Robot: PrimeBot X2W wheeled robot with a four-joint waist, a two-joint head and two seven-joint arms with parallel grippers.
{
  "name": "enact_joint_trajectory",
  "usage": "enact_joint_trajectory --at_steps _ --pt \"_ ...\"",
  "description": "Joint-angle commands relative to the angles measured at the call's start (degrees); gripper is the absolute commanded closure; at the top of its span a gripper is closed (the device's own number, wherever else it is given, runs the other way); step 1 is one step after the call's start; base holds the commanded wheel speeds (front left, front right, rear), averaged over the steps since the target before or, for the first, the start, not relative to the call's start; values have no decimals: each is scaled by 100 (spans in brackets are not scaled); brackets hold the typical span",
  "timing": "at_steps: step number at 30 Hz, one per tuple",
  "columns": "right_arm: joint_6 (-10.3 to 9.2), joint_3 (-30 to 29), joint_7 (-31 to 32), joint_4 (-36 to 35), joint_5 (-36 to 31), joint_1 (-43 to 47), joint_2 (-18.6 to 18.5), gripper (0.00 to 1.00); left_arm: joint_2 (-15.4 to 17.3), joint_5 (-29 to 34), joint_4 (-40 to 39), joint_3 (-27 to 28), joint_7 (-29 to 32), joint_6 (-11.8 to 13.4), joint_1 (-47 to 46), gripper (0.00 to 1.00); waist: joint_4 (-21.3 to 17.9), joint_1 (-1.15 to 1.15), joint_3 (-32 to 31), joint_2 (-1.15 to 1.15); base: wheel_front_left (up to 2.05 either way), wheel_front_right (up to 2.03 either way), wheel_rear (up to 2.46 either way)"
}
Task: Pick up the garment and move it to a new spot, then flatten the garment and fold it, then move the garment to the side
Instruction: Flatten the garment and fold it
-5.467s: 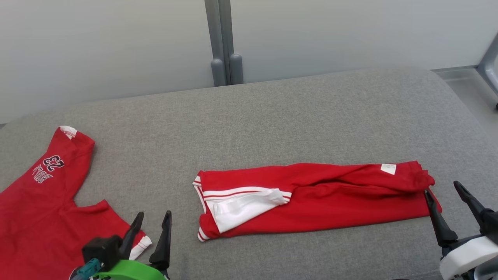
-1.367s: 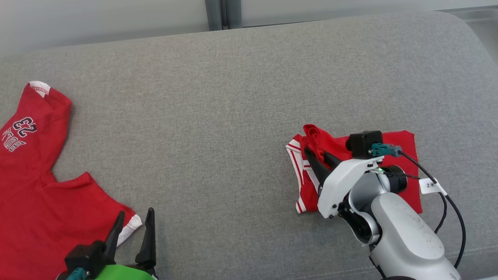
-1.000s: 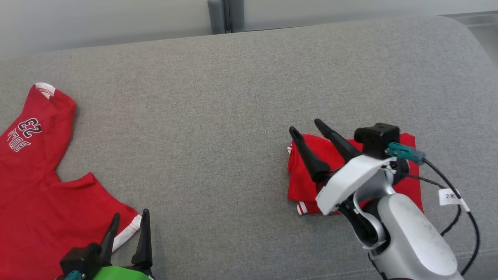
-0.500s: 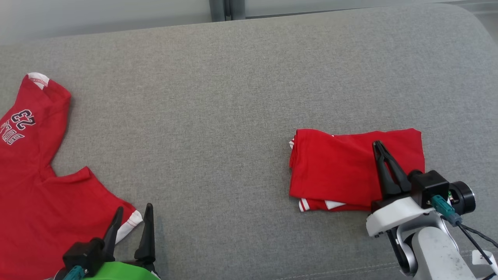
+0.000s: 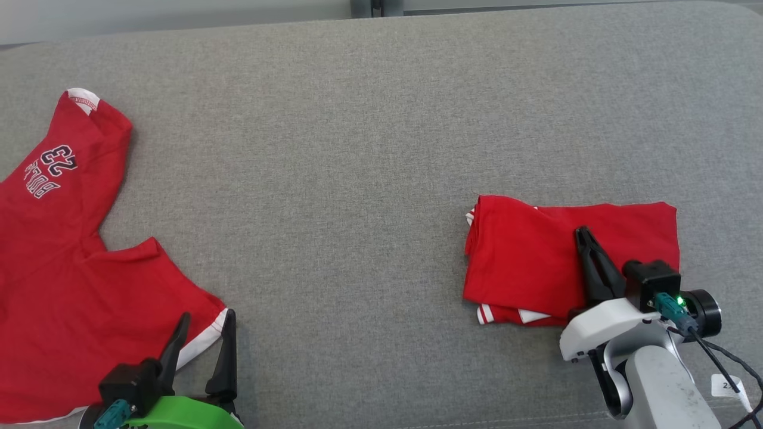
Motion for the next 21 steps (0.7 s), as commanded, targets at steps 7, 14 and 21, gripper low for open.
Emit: enact_joint_trajectory --at_steps 7,14,21 --pt "-8 322 -23 323 224 -298 -9 100 97 15 -45 -14 71 27 -100 0 105 0 35 0 0 0 0" --pt "-8 813 -23 570 184 -540 -9 100 114 -31 -103 -10 76 81 -125 0 246 0 90 0 0 0 0" --pt "-9 1391 -24 699 244 -615 -11 100 122 -67 -121 -6 65 119 -108 0 298 0 128 0 0 0 0"
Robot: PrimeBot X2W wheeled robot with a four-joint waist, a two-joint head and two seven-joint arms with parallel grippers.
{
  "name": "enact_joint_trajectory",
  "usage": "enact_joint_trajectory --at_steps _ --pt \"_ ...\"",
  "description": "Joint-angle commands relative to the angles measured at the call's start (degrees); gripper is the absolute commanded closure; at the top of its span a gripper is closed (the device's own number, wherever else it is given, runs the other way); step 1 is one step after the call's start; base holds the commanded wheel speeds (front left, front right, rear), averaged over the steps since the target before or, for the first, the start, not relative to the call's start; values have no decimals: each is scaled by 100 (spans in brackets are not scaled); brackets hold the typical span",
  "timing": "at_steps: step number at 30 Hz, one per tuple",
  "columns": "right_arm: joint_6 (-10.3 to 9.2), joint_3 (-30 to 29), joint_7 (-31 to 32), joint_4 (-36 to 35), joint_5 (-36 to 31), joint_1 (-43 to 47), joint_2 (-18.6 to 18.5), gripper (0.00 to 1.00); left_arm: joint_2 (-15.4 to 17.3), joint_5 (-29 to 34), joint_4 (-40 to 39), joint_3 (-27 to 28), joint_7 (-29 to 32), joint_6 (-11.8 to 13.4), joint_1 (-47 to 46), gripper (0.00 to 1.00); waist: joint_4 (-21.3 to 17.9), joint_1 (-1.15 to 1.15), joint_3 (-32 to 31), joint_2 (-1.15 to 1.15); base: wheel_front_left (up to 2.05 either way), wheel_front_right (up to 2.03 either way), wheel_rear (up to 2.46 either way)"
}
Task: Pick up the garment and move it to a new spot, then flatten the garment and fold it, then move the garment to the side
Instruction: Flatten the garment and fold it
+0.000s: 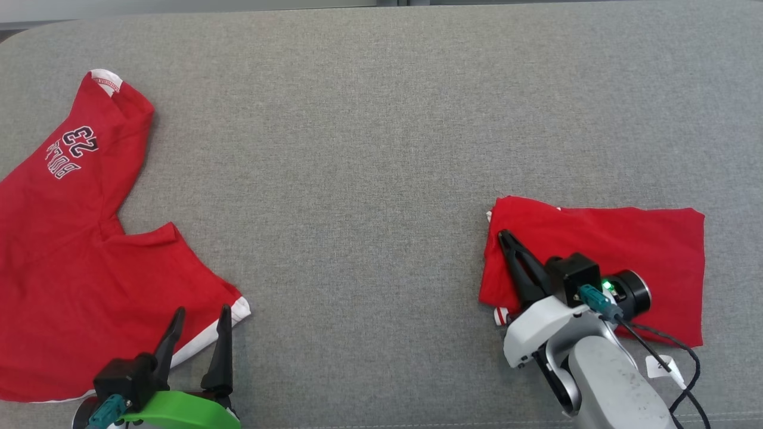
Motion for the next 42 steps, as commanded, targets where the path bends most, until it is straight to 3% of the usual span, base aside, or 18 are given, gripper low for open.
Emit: enact_joint_trajectory --at_steps 1,7,12,13,15,16,17,18,29,37,42 --pt "-8 22 -23 26 18 -26 -13 100 29 -40 -12 12 -21 33 -67 0 3 0 1 0 0 0 0" --pt "-7 370 -22 98 119 4 -15 100 -9 -73 -11 25 -45 70 -59 0 -46 0 -39 0 0 0 0" --pt "-7 596 -21 -421 239 141 -13 100 -56 -128 11 106 -100 83 51 0 -187 0 -219 0 0 0 0" --pt "-7 632 -20 -576 248 200 -13 92 -65 -141 25 131 -110 77 80 0 -217 0 -277 0 0 0 0" --pt "-8 597 -20 -955 255 340 -16 61 -109 -163 53 168 -145 67 147 0 -268 0 -430 0 0 0 0" --pt "-7 558 -19 -1123 212 432 -16 51 -133 -173 72 196 -159 64 183 0 -294 0 -512 0 0 0 0" --pt "-7 503 -19 -1273 173 533 -17 16 -147 -170 104 217 -153 60 212 0 -317 0 -609 0 0 0 0" --pt "-8 406 -19 -1421 130 647 -17 0 -164 -163 127 237 -164 51 251 0 -336 0 -700 0 0 0 0" --pt "-7 -967 -19 -2527 -79 1836 -281 0 -382 12 181 436 -197 -89 721 0 -533 0 -1493 0 0 0 0" --pt "-7 -1911 -20 -2331 -35 2373 -580 0 -634 418 -31 647 -193 -425 843 0 -619 0 -1628 0 0 0 0" --pt "-7 -2208 -19 -1980 -24 2587 -640 0 -777 788 -143 792 -194 -598 826 0 -592 0 -1695 0 0 0 0"
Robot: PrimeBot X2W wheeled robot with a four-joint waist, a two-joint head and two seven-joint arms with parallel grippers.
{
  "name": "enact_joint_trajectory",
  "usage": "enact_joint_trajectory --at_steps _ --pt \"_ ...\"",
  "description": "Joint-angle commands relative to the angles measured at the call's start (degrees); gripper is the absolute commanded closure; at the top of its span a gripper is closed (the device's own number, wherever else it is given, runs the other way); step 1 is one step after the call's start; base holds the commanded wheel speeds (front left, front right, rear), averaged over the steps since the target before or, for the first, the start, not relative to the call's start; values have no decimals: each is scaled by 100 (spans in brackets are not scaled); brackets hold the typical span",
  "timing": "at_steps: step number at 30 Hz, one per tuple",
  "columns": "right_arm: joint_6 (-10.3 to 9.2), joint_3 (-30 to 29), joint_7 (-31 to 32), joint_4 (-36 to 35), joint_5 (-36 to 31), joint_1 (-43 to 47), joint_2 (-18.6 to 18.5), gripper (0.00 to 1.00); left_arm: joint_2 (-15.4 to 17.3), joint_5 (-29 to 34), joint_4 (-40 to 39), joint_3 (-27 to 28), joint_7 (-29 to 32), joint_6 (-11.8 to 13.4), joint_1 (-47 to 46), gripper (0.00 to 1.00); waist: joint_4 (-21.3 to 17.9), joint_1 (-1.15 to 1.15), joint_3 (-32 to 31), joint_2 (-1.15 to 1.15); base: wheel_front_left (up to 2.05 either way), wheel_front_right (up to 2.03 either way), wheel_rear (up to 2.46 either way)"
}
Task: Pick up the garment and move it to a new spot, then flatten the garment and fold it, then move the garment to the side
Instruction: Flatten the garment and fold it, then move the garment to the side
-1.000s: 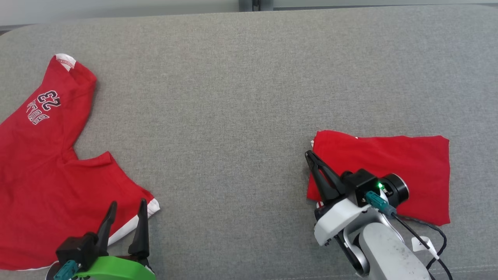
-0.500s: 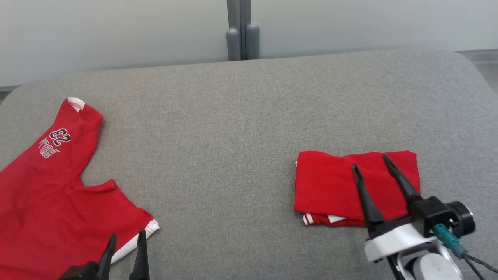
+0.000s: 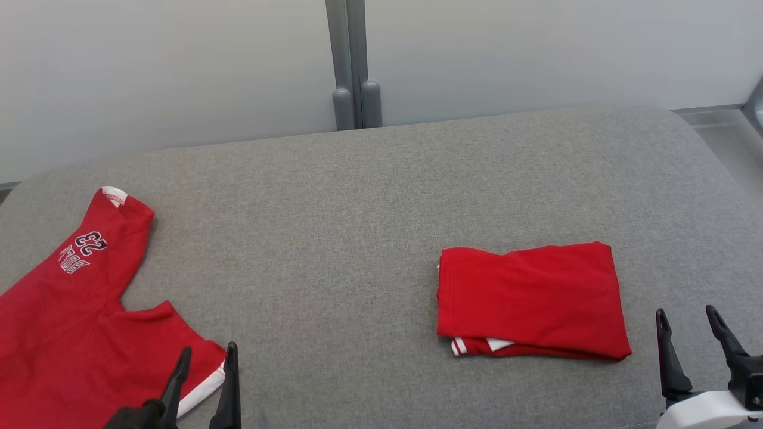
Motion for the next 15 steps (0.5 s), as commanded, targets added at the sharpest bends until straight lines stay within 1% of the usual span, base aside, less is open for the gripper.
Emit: enact_joint_trajectory --at_steps 1,9,12,15 --pt "-7 -79 -15 132 19 99 7 0 -70 160 -43 86 -14 -59 75 0 -2 0 -27 0 0 0 0" --pt "-7 -115 -14 414 74 131 141 0 -144 407 5 219 -14 -204 232 0 -47 0 -36 0 0 0 0" --pt "-7 -53 -15 443 359 23 206 0 -166 436 -4 250 -14 -226 275 0 -53 0 -41 0 0 0 0" --pt "-7 157 -14 620 779 -147 174 0 -182 451 -11 258 -14 -245 302 0 -44 0 -27 0 0 0 0"
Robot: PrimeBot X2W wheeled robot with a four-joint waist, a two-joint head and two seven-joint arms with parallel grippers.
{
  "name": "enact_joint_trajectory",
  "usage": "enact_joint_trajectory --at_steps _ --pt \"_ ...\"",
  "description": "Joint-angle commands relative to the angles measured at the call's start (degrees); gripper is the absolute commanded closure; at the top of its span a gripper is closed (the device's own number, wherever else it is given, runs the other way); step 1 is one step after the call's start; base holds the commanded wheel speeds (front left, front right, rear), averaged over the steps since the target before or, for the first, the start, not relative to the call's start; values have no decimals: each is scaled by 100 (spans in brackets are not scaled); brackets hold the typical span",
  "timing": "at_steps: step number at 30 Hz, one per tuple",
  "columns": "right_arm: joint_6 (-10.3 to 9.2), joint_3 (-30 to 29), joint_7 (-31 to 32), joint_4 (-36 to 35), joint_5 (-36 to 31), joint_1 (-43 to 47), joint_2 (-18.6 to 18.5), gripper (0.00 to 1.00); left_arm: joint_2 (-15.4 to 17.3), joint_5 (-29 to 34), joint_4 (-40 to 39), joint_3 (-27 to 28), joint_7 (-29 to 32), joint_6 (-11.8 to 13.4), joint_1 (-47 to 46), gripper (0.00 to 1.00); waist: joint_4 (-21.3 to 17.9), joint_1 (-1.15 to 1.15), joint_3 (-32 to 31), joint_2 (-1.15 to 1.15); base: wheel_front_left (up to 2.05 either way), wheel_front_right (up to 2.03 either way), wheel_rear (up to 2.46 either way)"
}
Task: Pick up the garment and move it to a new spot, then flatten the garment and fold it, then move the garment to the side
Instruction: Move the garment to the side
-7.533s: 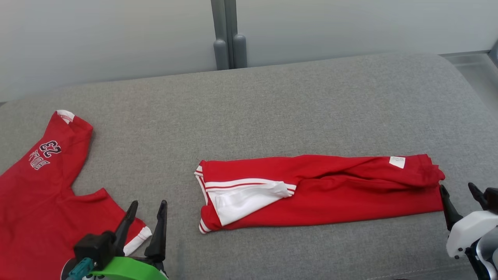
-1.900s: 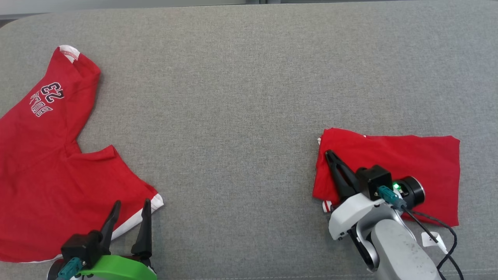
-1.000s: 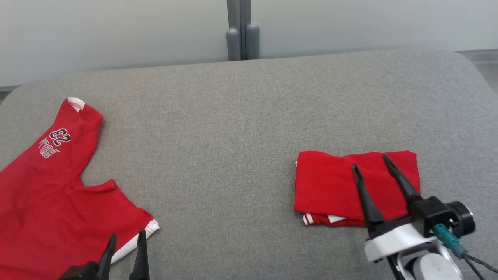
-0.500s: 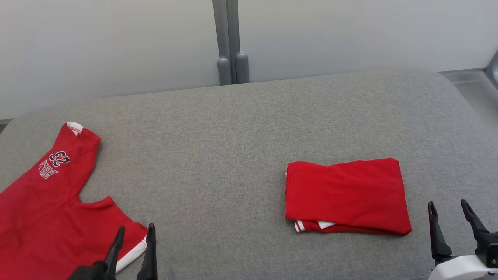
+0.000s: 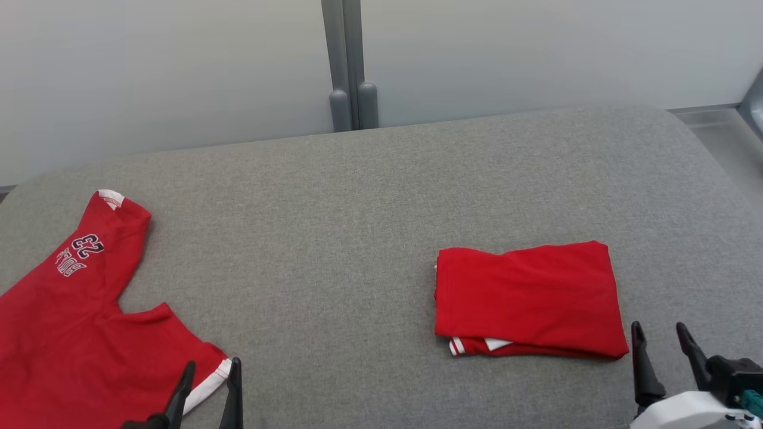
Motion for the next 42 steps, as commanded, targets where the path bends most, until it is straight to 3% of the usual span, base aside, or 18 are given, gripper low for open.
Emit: enact_joint_trajectory --at_steps 1,3,6,11,15,26,35,36,37,42 --pt "-7 108 -14 196 193 -134 -63 0 -21 30 -25 28 -14 -24 88 0 5 0 16 0 0 0 0" --pt "-7 465 135 533 507 -400 -253 0 -42 33 -56 32 -14 -29 95 0 3 0 45 0 0 0 0" --pt "-6 957 849 831 984 -871 -625 0 -58 -3 -56 27 -14 -34 134 0 -13 0 85 0 0 0 0" --pt "-8 1369 2186 1144 1523 -1562 -1151 0 -43 -70 -24 -100 -15 -37 50 0 19 0 189 0 0 0 0" --pt "-5 1513 2934 1379 1802 -1899 -1325 0 -6 -116 -35 -162 -15 -33 -31 0 104 0 302 0 0 0 0" --pt "-5 2037 3009 2178 2292 -2552 -1596 0 197 -176 5 -220 -15 -33 -281 0 269 0 618 0 0 0 0" --pt "-5 2248 3030 2733 3072 -2851 -1540 0 259 -185 61 -331 -15 -33 -433 0 334 0 730 0 0 0 0" --pt "-5 2280 2966 2739 3169 -2869 -1543 61 263 -191 67 -346 -15 -33 -450 0 348 0 737 0 0 0 0" --pt "-5 2240 2890 2779 3302 -2880 -1545 100 266 -197 74 -350 -15 -33 -465 0 356 0 742 0 0 0 0" --pt "-8 2472 2701 2764 3614 -2927 -1700 100 231 -186 71 -308 -15 -33 -463 0 329 0 741 0 0 0 0"
